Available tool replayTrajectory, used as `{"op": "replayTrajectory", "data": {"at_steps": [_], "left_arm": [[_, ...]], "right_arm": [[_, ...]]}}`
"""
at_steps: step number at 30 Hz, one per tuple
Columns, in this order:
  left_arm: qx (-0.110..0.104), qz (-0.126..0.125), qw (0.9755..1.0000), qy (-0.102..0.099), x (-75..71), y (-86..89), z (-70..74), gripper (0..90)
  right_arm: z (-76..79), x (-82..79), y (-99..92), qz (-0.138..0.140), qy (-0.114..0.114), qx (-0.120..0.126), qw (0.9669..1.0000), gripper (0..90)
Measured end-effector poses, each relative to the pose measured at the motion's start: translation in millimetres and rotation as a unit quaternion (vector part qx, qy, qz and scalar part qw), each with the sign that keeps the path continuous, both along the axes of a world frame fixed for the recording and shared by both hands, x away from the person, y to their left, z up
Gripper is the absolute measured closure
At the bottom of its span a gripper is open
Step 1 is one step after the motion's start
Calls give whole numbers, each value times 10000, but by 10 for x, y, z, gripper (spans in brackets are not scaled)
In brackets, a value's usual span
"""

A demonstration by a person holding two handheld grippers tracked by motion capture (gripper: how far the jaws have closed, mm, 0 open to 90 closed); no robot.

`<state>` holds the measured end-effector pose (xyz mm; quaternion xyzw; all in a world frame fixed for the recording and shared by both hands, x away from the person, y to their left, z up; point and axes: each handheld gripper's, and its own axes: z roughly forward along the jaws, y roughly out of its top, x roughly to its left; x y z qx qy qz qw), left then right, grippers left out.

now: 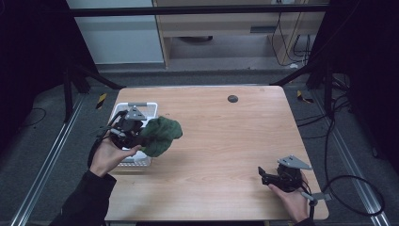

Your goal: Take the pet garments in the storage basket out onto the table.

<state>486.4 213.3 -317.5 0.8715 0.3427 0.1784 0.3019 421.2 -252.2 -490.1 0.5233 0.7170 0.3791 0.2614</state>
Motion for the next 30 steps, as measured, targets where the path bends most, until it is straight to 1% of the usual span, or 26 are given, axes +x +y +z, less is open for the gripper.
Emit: {"op": "replayTrajectory", "data": {"at_steps": [5, 9, 14, 15, 17, 20, 23, 30], "left_arm": [[-14, -154, 9999, -12, -4, -111, -3, 650], [31, -307, 9995, -25, -13, -210, -3, 650], [-20, -450, 9990, -23, -32, -325, -25, 650], [28, -511, 9987, 2, -34, -352, -30, 650], [29, -566, 9984, 5, -40, -406, -48, 650], [67, -667, 9978, 17, -42, -486, -66, 650], [127, -793, 9968, 55, -37, -561, -92, 650], [158, -1016, 9946, 140, -10, -701, -194, 650]], "right_arm": [[5, 1, -2, -6, -30, -9, 10000, 124], [9, -1, -6, -30, -38, 6, 10000, 124], [22, -4, -20, -56, -65, 32, 10000, 124], [23, -4, -24, -57, -69, 32, 10000, 124], [20, -3, -31, -62, -76, 17, 10000, 124], [24, -4, -30, -72, -57, 42, 9999, 124], [22, -2, -31, -61, -76, 12, 10000, 124], [22, -1, -39, -92, -85, 2, 9999, 123]]}}
